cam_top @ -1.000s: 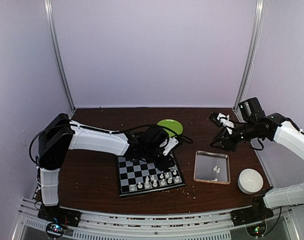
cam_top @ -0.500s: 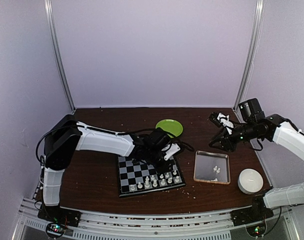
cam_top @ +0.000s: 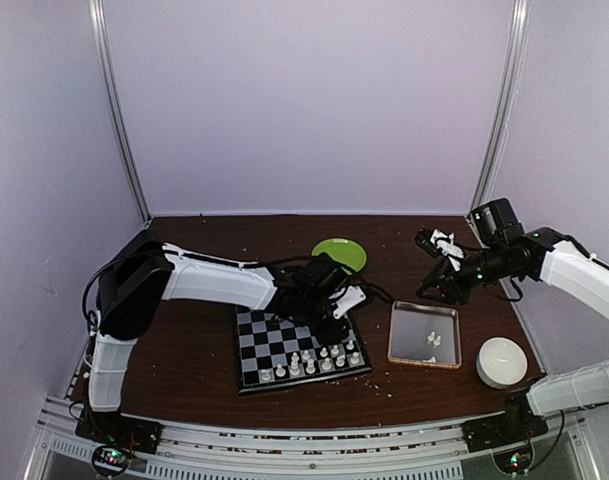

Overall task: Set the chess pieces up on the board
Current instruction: Pick up the pawn from the chessboard.

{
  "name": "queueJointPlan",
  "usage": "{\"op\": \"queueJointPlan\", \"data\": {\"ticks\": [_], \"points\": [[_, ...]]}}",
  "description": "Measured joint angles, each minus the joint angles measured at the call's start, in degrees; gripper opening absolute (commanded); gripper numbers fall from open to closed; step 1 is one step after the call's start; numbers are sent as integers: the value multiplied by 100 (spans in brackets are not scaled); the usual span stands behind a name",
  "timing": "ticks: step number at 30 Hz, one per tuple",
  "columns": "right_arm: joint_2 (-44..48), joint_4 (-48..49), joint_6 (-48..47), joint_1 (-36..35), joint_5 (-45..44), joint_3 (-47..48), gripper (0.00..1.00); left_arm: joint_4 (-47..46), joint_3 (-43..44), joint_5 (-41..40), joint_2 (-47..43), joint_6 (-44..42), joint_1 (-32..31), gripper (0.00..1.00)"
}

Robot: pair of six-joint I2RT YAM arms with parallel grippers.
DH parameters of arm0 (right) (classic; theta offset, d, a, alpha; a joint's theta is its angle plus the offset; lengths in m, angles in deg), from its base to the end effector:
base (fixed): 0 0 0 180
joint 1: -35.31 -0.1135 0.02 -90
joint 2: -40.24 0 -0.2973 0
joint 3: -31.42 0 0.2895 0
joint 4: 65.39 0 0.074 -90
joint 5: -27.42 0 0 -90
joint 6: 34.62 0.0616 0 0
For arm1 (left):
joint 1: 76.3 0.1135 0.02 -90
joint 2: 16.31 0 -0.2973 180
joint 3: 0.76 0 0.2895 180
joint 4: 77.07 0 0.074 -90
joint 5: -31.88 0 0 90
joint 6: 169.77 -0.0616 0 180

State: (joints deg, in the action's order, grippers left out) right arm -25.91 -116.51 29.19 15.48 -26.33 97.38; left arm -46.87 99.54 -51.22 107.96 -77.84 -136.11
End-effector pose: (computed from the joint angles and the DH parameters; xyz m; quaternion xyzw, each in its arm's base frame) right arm 0.2384 0.1247 0.2879 -0.4454 0.7851 0.2756 0.3306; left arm 0.2607 -0.4627 0.1320 0.4758 0.8222 -0.2067 0.2342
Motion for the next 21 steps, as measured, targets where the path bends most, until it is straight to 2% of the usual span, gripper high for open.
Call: {"op": "queueJointPlan", "data": {"ticks": [7,18,21], "points": [[-70,-4,-44,0,42,0,36,131,63,59,20,-151,26,21],[-138,-4,-57,0,105,0,36,157,63,57,20,-275,31,14],[-168,-9,-61,0,105,0,36,157,63,70,20,-295,35,21]]}}
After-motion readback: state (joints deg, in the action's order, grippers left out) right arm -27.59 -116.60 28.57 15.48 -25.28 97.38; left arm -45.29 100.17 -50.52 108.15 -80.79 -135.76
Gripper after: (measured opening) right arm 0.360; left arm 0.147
